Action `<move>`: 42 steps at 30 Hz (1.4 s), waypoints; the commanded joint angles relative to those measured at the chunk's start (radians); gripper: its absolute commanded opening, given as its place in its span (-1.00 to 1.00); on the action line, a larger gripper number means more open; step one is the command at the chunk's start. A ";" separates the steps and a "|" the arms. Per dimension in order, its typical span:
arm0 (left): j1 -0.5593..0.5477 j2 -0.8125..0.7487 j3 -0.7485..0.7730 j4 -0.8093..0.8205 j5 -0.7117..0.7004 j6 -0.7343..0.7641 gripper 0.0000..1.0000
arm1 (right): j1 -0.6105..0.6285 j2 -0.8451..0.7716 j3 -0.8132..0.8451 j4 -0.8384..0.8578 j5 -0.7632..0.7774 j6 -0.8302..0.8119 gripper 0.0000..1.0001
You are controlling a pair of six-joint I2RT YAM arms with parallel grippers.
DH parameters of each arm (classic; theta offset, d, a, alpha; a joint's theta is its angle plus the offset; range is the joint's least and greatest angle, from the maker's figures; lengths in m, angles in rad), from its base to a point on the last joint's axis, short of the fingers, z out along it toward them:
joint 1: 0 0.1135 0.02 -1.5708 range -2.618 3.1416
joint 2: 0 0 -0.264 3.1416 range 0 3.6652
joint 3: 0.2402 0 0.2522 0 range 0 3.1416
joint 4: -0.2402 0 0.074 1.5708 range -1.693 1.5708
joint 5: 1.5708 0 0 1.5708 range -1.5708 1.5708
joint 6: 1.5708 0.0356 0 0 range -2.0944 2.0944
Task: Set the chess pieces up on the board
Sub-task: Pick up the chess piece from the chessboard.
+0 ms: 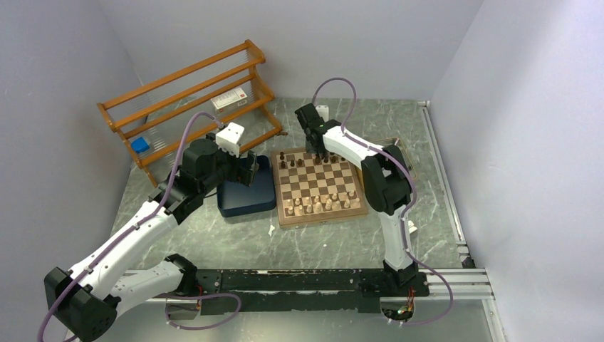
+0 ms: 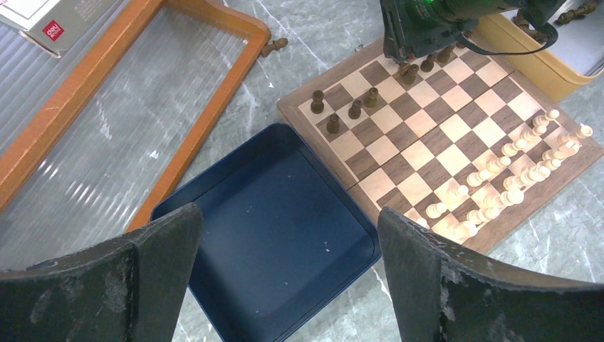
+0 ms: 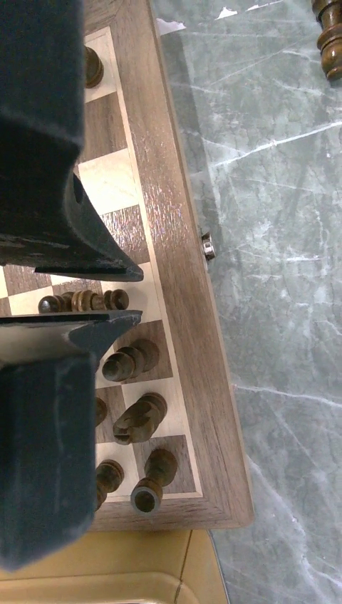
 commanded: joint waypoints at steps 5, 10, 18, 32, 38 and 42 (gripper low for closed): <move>-0.005 -0.015 0.004 0.007 -0.004 0.005 0.94 | 0.003 0.052 0.076 -0.055 0.029 -0.046 -0.45; -0.006 -0.015 0.004 0.007 -0.005 0.005 0.94 | 0.003 0.069 0.098 -0.087 0.030 -0.070 -0.41; -0.006 -0.014 0.004 0.007 -0.007 0.004 0.94 | 0.003 0.066 0.082 -0.072 0.010 -0.080 -0.48; -0.006 0.034 0.019 0.010 0.004 -0.087 0.94 | 0.003 -0.005 0.104 0.001 -0.033 -0.122 -0.82; -0.005 0.112 0.082 0.024 0.082 -0.193 0.94 | 0.004 -0.070 0.094 0.035 -0.087 -0.097 -0.86; -0.006 0.160 0.099 0.112 0.123 -0.271 0.71 | 0.003 -0.154 0.022 0.097 -0.164 -0.055 -0.86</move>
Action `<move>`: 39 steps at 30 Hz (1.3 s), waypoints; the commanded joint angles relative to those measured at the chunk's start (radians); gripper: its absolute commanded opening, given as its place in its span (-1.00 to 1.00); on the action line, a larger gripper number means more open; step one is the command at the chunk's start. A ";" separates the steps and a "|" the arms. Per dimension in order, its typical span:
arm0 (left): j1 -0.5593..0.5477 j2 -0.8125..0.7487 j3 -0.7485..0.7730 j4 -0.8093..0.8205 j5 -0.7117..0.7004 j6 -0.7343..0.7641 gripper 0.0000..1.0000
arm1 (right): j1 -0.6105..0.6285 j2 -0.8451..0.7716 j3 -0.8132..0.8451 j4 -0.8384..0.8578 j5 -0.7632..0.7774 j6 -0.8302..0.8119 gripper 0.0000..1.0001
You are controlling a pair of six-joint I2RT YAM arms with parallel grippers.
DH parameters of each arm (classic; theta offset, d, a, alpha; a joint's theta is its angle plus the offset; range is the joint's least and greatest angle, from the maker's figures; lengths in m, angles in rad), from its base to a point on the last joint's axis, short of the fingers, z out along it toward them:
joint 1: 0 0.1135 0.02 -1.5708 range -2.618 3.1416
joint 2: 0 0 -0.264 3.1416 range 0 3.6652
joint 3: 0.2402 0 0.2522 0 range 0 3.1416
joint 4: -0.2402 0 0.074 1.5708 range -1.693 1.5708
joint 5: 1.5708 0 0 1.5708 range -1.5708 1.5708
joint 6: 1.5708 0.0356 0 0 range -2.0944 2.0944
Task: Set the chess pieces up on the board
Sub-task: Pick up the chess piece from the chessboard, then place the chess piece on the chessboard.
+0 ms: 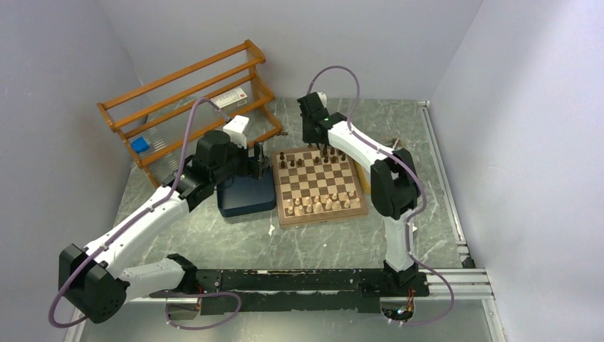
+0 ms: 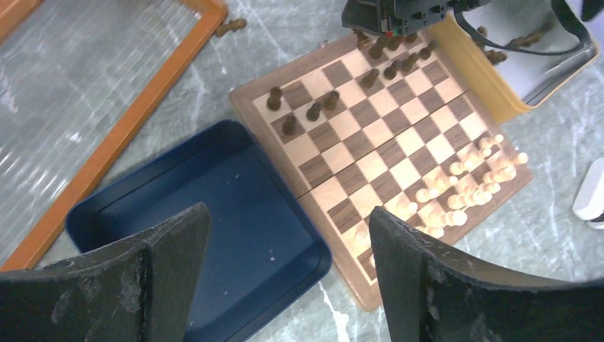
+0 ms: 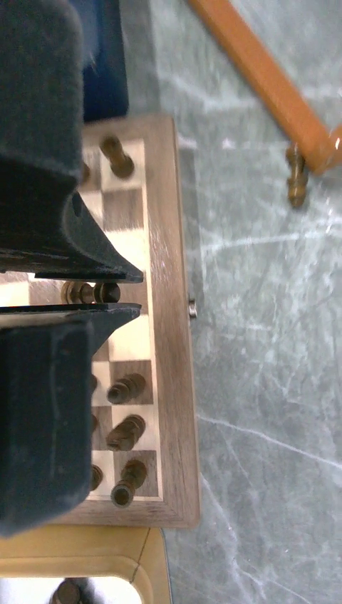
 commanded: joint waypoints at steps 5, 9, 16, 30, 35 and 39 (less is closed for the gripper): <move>-0.005 0.144 0.099 0.191 0.122 -0.158 0.72 | 0.003 -0.224 -0.168 0.178 -0.227 0.154 -0.85; -0.007 0.242 0.131 0.272 0.146 -0.180 0.64 | 0.003 -0.318 -0.287 0.314 -0.352 0.260 -0.85; -0.024 0.356 0.163 0.404 0.171 -0.164 0.64 | 0.003 -0.416 -0.414 0.477 -0.460 0.411 -0.85; -0.035 0.441 0.232 0.379 0.182 -0.106 0.35 | -0.004 -0.446 -0.448 0.529 -0.492 0.455 -0.85; -0.037 0.442 0.232 0.386 0.198 -0.095 0.02 | -0.010 -0.448 -0.449 0.529 -0.505 0.457 -0.84; -0.036 0.442 0.240 0.376 0.211 -0.082 -0.32 | -0.015 -0.458 -0.460 0.529 -0.511 0.457 -0.84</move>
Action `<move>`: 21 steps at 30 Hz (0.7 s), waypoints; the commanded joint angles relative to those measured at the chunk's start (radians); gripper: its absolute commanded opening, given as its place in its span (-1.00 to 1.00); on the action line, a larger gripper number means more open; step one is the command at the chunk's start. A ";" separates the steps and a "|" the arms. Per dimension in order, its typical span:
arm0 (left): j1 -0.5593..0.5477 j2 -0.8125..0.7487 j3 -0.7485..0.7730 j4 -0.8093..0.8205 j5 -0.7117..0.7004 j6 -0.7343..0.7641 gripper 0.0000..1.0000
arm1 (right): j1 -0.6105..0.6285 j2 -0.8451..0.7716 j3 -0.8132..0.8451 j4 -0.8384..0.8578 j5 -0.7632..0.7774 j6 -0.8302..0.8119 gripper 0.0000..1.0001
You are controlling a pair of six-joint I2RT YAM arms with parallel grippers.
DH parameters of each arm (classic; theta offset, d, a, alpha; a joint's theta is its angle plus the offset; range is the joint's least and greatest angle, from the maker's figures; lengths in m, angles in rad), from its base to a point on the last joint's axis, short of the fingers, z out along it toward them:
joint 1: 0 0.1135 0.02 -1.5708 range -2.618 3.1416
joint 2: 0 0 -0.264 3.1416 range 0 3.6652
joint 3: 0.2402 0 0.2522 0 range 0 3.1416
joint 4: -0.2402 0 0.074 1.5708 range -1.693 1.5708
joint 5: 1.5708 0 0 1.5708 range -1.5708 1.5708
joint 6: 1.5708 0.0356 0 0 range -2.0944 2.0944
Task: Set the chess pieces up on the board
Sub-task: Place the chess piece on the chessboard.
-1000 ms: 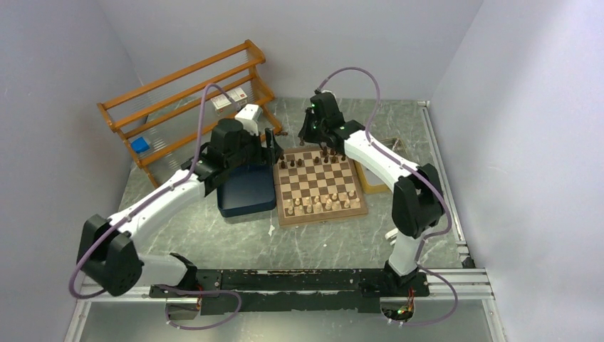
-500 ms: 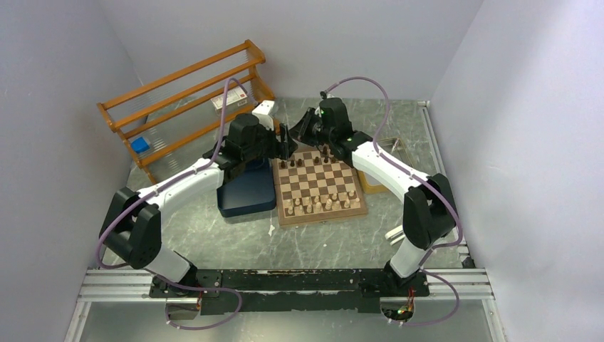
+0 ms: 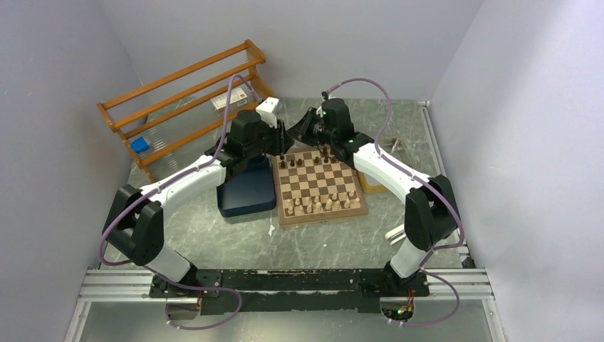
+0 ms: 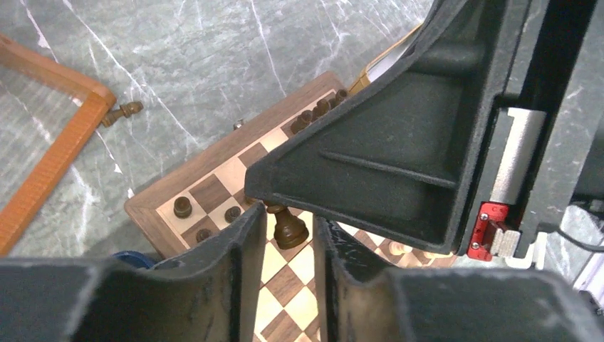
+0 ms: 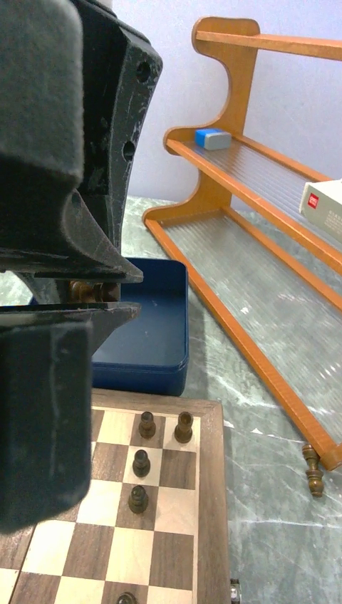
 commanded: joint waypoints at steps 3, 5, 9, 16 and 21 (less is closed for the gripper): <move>-0.008 0.002 0.042 0.031 0.065 0.053 -0.63 | -0.016 -0.050 -0.025 0.021 -0.046 0.002 -0.84; -0.008 0.003 0.047 0.024 0.095 0.093 -0.78 | -0.029 -0.057 -0.032 0.020 -0.088 -0.018 -0.82; -0.008 0.001 0.042 0.024 0.198 0.232 -0.83 | -0.080 -0.084 -0.063 0.015 -0.208 -0.081 -0.72; -0.008 -0.032 -0.063 0.134 0.339 0.501 -0.86 | -0.188 -0.136 -0.084 -0.080 -0.375 -0.185 -0.46; -0.008 -0.043 -0.101 0.183 0.400 0.620 -0.89 | -0.224 -0.127 -0.071 -0.126 -0.463 -0.238 -0.42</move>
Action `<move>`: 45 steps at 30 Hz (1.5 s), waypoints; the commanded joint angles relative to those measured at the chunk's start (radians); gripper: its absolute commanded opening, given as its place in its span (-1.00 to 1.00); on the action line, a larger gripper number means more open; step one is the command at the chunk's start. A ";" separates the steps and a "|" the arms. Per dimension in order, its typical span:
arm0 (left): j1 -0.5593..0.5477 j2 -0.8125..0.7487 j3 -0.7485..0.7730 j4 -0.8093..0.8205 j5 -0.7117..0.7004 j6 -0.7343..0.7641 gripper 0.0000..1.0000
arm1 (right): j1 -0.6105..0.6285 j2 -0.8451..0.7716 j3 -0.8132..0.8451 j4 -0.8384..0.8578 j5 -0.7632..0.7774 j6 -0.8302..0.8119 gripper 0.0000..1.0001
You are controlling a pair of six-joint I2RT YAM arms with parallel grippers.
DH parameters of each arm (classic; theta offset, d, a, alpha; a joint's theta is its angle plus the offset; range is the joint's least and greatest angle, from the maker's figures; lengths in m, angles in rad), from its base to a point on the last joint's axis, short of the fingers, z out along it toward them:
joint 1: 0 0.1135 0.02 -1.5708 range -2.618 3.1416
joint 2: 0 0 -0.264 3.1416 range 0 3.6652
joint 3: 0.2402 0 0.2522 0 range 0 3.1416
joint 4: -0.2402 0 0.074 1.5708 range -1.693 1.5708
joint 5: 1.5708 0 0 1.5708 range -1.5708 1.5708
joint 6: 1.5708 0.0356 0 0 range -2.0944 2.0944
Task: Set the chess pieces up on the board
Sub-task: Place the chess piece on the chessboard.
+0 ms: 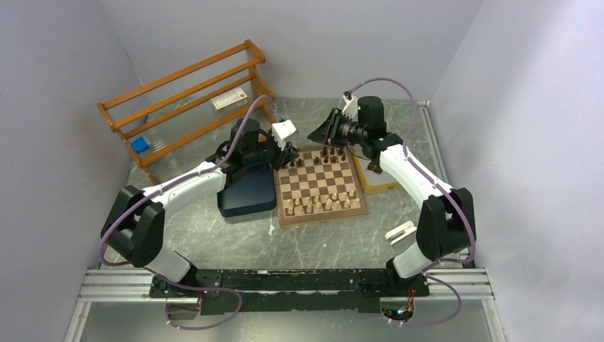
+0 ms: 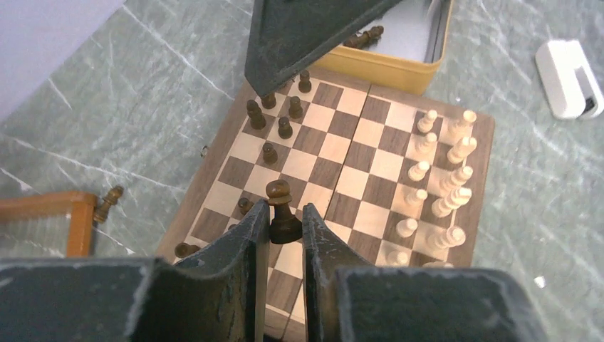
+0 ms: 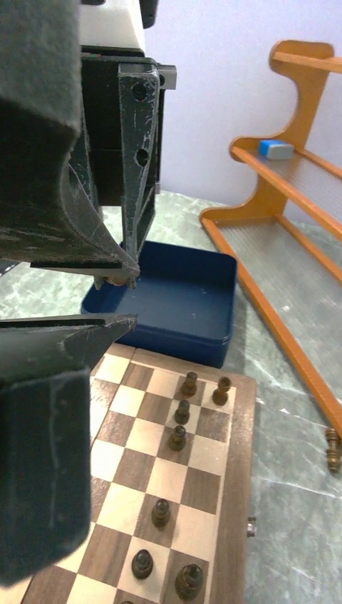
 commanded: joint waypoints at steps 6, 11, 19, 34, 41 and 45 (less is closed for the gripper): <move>-0.005 -0.033 -0.014 0.090 0.127 0.229 -0.90 | -0.013 0.006 0.001 -0.031 -0.206 -0.057 -0.35; -0.022 -0.048 -0.051 0.120 0.151 0.268 -0.90 | -0.011 0.018 -0.027 0.010 -0.253 -0.034 -0.34; -0.038 -0.067 -0.075 0.147 0.142 0.294 -0.90 | 0.010 0.047 -0.012 -0.020 -0.270 -0.055 -0.40; -0.039 -0.065 -0.081 0.134 0.105 0.308 -0.90 | 0.027 0.045 -0.055 -0.008 -0.302 -0.063 -0.45; -0.038 -0.069 -0.083 0.136 0.105 0.308 -0.90 | 0.028 0.050 -0.072 0.016 -0.302 -0.059 -0.79; -0.039 -0.069 -0.076 0.127 0.066 0.272 -0.63 | 0.027 0.040 -0.061 0.005 -0.273 -0.076 -1.00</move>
